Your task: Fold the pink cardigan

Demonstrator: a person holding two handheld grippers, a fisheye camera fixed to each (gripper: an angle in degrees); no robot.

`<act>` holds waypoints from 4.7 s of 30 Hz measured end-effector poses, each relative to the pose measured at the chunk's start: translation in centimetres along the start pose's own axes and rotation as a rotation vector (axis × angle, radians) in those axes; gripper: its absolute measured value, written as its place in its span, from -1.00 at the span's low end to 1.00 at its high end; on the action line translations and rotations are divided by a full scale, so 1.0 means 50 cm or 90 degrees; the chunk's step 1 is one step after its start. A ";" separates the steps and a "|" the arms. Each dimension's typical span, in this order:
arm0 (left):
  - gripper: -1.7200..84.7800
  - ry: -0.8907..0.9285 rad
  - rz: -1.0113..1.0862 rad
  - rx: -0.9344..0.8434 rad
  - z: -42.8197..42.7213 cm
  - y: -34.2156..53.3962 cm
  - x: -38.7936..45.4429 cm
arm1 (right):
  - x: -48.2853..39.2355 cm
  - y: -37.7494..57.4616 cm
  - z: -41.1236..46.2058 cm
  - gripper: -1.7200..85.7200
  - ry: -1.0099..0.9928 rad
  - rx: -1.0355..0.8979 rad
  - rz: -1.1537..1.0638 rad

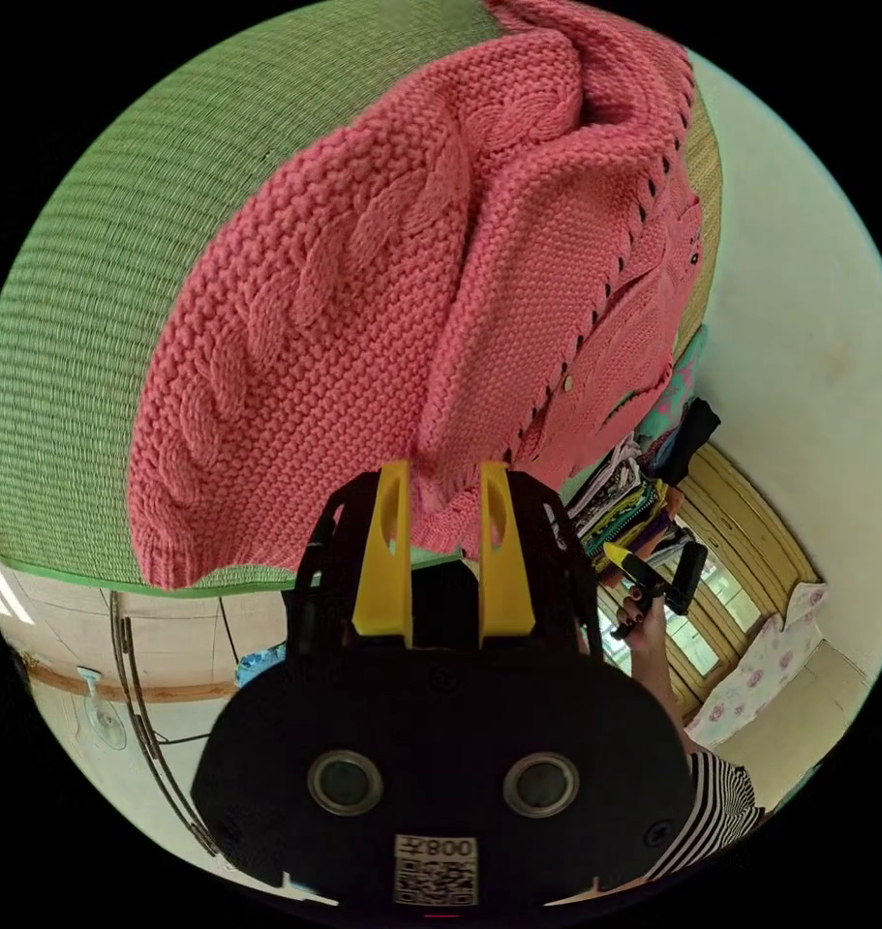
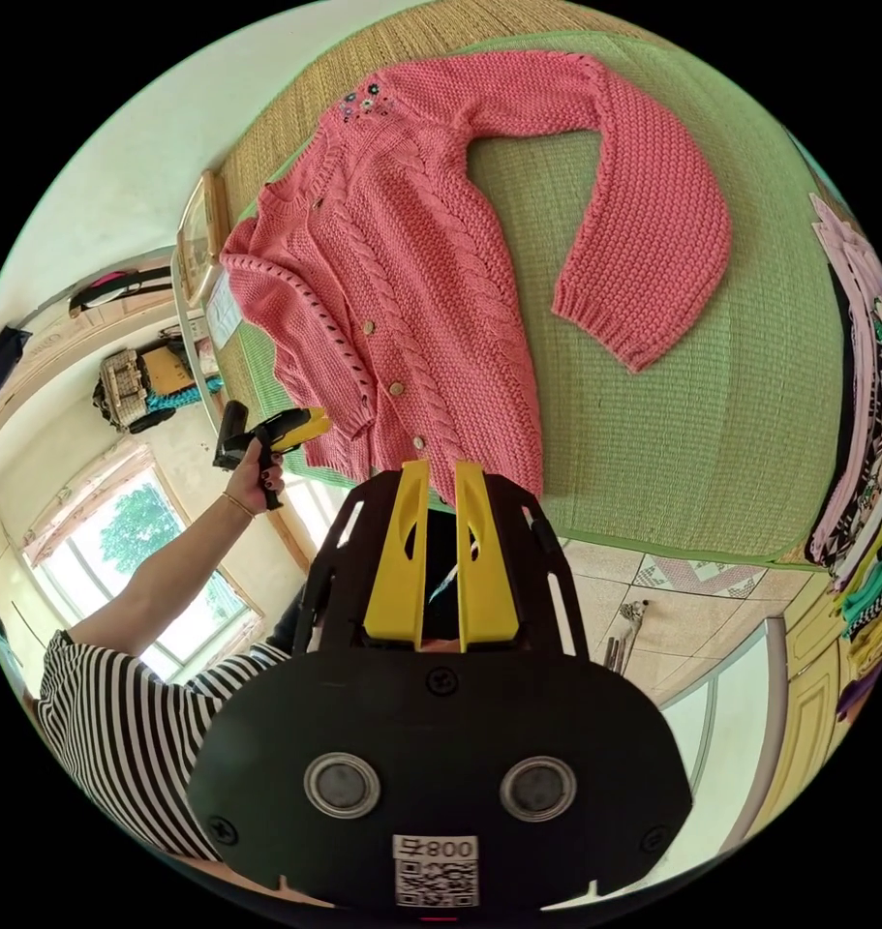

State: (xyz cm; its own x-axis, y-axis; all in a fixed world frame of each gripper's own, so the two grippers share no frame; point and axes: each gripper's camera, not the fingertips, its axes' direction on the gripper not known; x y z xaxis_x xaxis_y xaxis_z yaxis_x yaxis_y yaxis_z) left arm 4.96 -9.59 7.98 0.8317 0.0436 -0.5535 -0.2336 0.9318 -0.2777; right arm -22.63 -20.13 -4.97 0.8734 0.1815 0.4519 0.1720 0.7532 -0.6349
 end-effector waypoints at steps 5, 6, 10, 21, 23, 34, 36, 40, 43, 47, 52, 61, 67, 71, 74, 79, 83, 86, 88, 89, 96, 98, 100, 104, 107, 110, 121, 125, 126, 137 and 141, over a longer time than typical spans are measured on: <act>-0.86 -0.014 0.014 -0.013 0.009 -0.029 0.004 | -0.029 -0.001 0.028 -0.84 0.002 -0.010 0.006; -0.86 -0.009 0.020 -0.012 0.006 -0.028 0.005 | -0.033 -0.003 0.034 -0.84 -0.006 -0.009 0.008; -0.88 0.103 0.062 0.050 -0.055 -0.001 0.014 | -0.051 -0.022 0.051 -0.84 -0.029 -0.007 0.001; -0.86 -0.055 -0.009 0.574 -0.614 0.244 -0.058 | -0.087 -0.054 0.017 -0.81 0.056 0.051 -0.039; -0.85 -0.007 -0.034 0.634 -0.632 0.270 -0.082 | -0.094 -0.065 0.023 -0.79 0.083 0.054 -0.047; -0.90 0.090 0.034 0.169 -0.200 0.032 0.002 | -0.192 -0.167 0.204 -0.78 0.340 -0.040 -0.159; -0.92 0.098 0.056 0.131 -0.169 0.013 0.027 | -0.206 -0.165 0.215 -0.85 0.388 -0.031 -0.183; -0.94 0.077 0.085 0.078 -0.150 -0.016 0.061 | -0.201 -0.152 0.208 -0.91 0.364 -0.046 -0.212; -0.95 0.082 0.087 0.079 -0.165 -0.022 0.072 | -0.196 -0.126 0.124 -0.93 0.294 0.006 -0.204; -0.94 0.071 0.092 0.097 -0.206 -0.022 0.082 | -0.157 -0.071 -0.106 -0.94 0.220 0.159 -0.156; -0.92 0.057 0.067 0.129 -0.245 -0.025 0.066 | 0.033 0.010 -0.407 -0.93 0.237 0.375 0.073; -0.87 0.070 0.033 0.237 -0.326 -0.064 0.065 | 0.019 -0.055 -0.206 -0.86 0.076 0.342 0.048; -0.90 -0.051 0.031 0.277 -0.421 -0.149 0.109 | -0.081 -0.161 0.029 -0.92 0.047 0.178 -0.049; -0.94 -0.186 0.011 0.277 -0.497 -0.224 0.131 | -0.116 -0.185 0.126 -0.93 0.063 0.098 -0.085; -0.94 -0.242 0.002 0.354 -0.575 -0.256 0.163 | -0.113 -0.186 0.171 -0.92 0.056 0.068 -0.079; -0.93 -0.225 0.083 0.368 -0.622 -0.276 0.213 | -0.092 -0.187 0.210 -0.89 0.051 0.049 -0.043; -0.84 -0.150 0.192 0.225 -0.520 -0.228 0.224 | -0.098 -0.187 0.227 -0.85 0.086 0.036 -0.042; -0.78 -0.155 0.150 0.116 -0.434 -0.172 0.170 | -0.089 -0.180 0.235 -0.83 0.102 0.032 -0.029; -0.77 -0.150 0.095 0.081 -0.404 -0.138 0.123 | -0.069 -0.173 0.243 -0.81 0.102 0.026 -0.005; -0.76 -0.132 0.054 0.066 -0.389 -0.119 0.091 | -0.063 -0.171 0.246 -0.81 0.101 0.024 0.001; -0.85 -0.057 -0.001 0.007 -0.369 -0.099 0.061 | -0.028 -0.188 0.324 -0.82 0.087 -0.051 0.036; -0.88 -0.066 0.028 -0.029 -0.365 -0.092 0.089 | -0.030 -0.197 0.331 -0.84 0.086 -0.057 0.031; -0.88 -0.051 0.037 -0.059 -0.352 -0.077 0.104 | -0.035 -0.211 0.332 -0.88 0.100 -0.066 0.015; -0.87 -0.051 0.030 -0.073 -0.335 -0.041 0.126 | -0.024 -0.225 0.317 -0.90 0.125 -0.067 0.019; -0.84 -0.067 0.027 0.001 -0.390 -0.031 0.151 | -0.014 -0.229 0.279 -0.90 0.121 -0.031 0.034; -0.83 -0.098 0.065 0.116 -0.483 -0.041 0.205 | -0.026 -0.252 0.222 -0.89 0.102 0.040 0.028; -0.72 -0.390 0.119 0.300 -0.731 -0.120 0.385 | -0.140 -0.400 0.168 -0.86 0.128 0.116 -0.113; -0.78 -0.403 0.095 0.176 -0.740 -0.186 0.372 | -0.113 -0.406 0.187 -0.86 0.080 0.113 -0.083; -0.81 -0.398 0.099 0.155 -0.739 -0.194 0.373 | -0.106 -0.407 0.190 -0.86 0.069 0.113 -0.075; -0.92 -0.452 0.202 0.116 -0.811 -0.140 0.519 | -0.073 -0.428 0.205 -0.89 0.041 0.103 -0.056; -0.81 -0.446 0.186 0.076 -0.806 -0.162 0.526 | -0.075 -0.437 0.214 -0.89 0.034 0.092 -0.055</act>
State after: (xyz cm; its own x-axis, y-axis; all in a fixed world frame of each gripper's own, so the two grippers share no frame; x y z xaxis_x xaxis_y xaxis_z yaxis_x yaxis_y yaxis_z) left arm 8.42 -30.51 -35.98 0.8787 0.4752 0.0466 -0.4702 0.8781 -0.0881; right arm -34.55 -30.51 13.93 0.8817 0.0813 0.4647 0.1833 0.8486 -0.4963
